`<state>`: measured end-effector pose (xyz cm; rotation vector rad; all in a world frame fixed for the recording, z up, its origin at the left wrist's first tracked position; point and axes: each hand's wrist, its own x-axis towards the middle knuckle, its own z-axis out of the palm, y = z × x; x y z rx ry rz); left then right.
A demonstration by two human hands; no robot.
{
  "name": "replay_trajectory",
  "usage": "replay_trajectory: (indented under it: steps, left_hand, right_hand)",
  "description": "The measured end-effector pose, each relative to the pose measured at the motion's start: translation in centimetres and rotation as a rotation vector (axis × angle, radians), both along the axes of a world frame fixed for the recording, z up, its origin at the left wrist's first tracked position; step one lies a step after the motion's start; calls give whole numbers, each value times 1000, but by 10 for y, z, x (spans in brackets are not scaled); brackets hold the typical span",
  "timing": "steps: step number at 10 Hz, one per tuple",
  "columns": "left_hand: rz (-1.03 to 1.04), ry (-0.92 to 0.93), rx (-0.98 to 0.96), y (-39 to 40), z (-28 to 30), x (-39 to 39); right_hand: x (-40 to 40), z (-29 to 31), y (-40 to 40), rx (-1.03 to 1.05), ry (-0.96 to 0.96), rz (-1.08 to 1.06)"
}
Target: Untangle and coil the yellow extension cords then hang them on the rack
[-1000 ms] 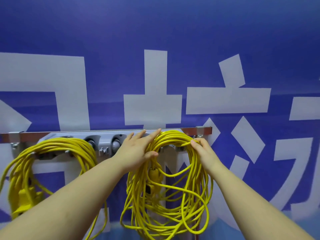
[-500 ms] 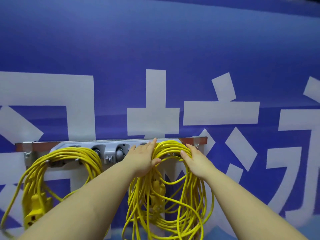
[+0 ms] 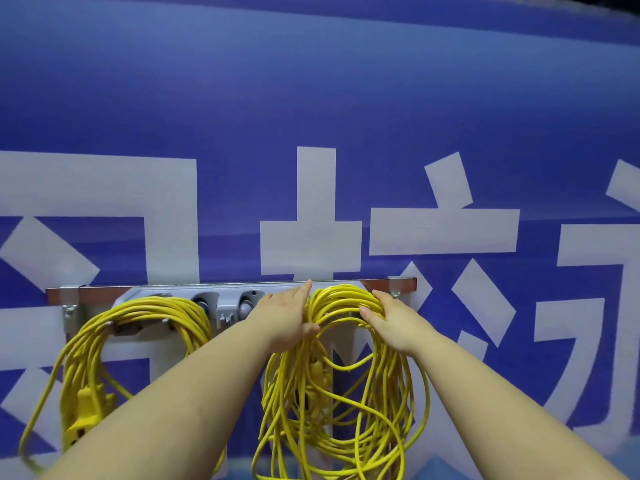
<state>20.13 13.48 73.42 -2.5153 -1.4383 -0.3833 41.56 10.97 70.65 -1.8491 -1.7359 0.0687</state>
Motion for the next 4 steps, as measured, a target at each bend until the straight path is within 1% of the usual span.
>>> replay_trajectory:
  steps: [1,2,3,4]
  left_hand:
    - [8,9,0,-3,3,-3]
    - [19,26,16,-8,8,-9]
    - [27,60,19,-12,13,-15]
    - [28,88,67,-24,22,-24]
  right_hand:
    - [-7,5,-1,15,-45,6]
    - [-15,13,-6,16,-136,12]
    - [-22,23,-12,5,-254,-15]
    - [-35,37,-26,11,-374,-42]
